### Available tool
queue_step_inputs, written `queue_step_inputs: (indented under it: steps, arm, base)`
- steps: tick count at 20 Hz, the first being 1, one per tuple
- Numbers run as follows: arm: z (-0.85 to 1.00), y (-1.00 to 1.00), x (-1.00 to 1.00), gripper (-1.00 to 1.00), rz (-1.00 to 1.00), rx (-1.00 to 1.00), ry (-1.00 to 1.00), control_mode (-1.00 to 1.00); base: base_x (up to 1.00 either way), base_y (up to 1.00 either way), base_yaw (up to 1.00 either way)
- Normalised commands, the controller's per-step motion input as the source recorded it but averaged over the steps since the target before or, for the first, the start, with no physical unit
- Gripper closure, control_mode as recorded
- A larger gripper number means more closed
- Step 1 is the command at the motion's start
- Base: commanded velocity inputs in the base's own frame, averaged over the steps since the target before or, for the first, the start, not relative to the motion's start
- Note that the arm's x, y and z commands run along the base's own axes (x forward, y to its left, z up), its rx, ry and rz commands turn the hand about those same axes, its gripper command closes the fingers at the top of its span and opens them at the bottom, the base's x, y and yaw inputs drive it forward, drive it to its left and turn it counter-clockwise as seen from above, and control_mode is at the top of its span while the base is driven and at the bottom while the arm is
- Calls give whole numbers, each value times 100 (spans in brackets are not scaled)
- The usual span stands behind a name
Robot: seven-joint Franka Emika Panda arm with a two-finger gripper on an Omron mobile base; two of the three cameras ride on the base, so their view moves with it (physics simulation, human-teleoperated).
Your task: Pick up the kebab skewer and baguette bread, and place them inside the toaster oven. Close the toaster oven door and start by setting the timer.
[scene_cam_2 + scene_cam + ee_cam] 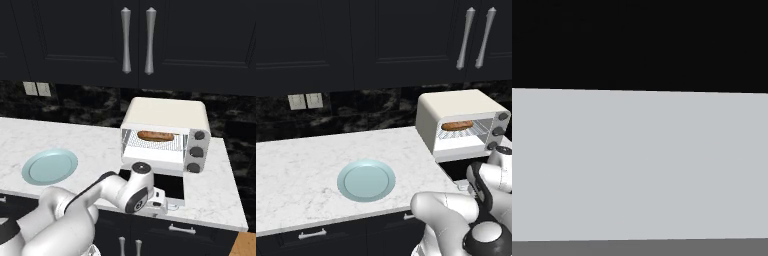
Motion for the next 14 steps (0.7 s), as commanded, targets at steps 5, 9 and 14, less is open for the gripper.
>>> queue_step_inputs:
  steps: [5, 9, 14]
  arm:
    - [0, 0, 77, -100, 0, 2, 0, -100]
    - [0, 8, 89, -100, 0, 3, 0, -100]
    - [0, 21, 96, -100, 0, 2, -7, -100]
  base:
    - [0, 0, 0]
    - [0, 0, 0]
    - [0, 0, 0]
